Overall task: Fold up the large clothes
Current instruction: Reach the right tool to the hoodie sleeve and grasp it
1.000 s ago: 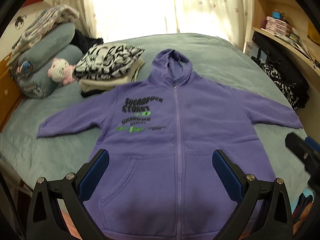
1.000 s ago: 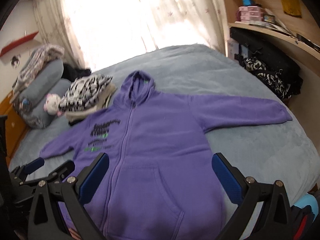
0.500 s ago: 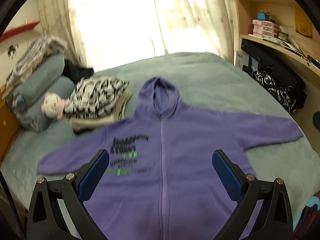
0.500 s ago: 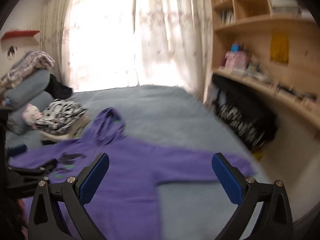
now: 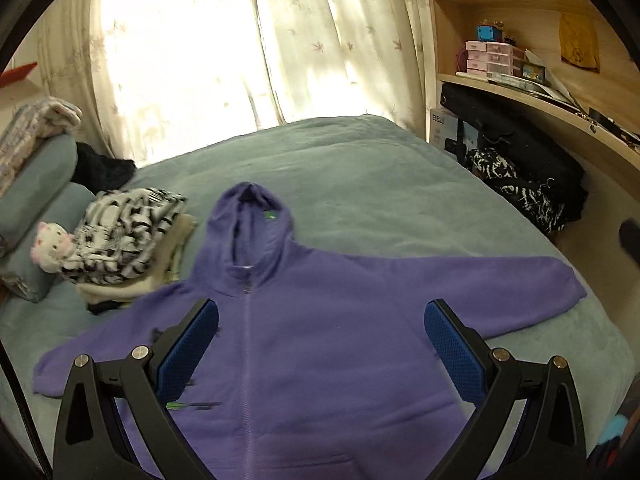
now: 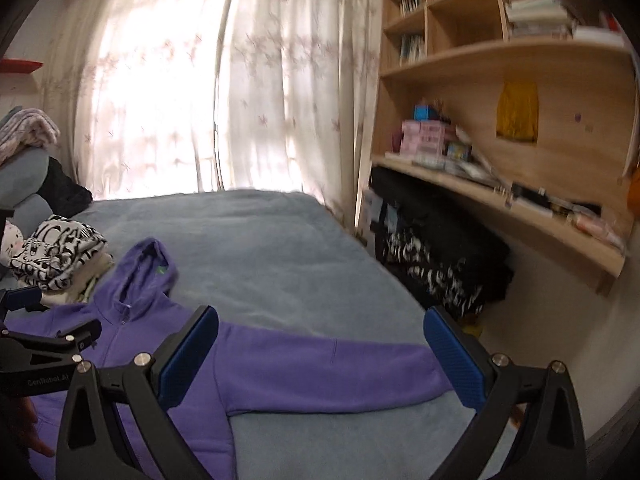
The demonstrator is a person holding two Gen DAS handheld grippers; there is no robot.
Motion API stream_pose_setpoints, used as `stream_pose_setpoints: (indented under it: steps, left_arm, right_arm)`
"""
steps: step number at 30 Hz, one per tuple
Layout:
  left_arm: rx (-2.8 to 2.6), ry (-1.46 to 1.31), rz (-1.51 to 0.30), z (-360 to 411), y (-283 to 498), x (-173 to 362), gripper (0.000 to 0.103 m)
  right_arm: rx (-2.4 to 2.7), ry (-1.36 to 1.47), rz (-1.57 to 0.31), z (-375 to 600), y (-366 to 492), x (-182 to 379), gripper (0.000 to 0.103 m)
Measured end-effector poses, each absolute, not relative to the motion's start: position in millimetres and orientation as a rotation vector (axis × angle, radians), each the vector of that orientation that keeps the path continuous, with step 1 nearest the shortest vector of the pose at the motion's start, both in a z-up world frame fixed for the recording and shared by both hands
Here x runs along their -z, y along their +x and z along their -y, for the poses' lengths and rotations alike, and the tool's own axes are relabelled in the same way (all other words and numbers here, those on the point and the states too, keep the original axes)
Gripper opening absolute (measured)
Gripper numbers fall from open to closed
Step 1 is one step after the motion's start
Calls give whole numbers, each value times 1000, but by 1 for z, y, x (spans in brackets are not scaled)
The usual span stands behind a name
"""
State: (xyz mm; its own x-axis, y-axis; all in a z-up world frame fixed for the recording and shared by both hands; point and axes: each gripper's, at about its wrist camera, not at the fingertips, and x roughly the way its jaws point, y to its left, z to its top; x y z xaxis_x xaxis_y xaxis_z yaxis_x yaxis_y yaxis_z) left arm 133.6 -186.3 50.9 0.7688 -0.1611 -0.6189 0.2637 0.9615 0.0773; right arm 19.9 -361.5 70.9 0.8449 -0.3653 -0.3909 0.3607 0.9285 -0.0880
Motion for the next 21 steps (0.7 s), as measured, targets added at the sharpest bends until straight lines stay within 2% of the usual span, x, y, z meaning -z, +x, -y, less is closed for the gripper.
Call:
stream_pose_setpoints:
  steps: [12,14,16,18,21]
  left_arm:
    - [204,151,-668,240,197,25,102]
    - [199,155,-714,248,207,41,102]
    - [199,153,-758,254,216,56,102]
    - [203,151,-783,258,220,67,101]
    - [217,161,-810,264,222,82,90]
  right_arm:
    - [500,381,-693,495,57,46,102]
    - [532,464,-722,516,53,67,100]
    - [552,568,-752,539,48,90,91]
    - [555,674,-772,556,44,108,87]
    - [553,826,-780,578,37,134,84]
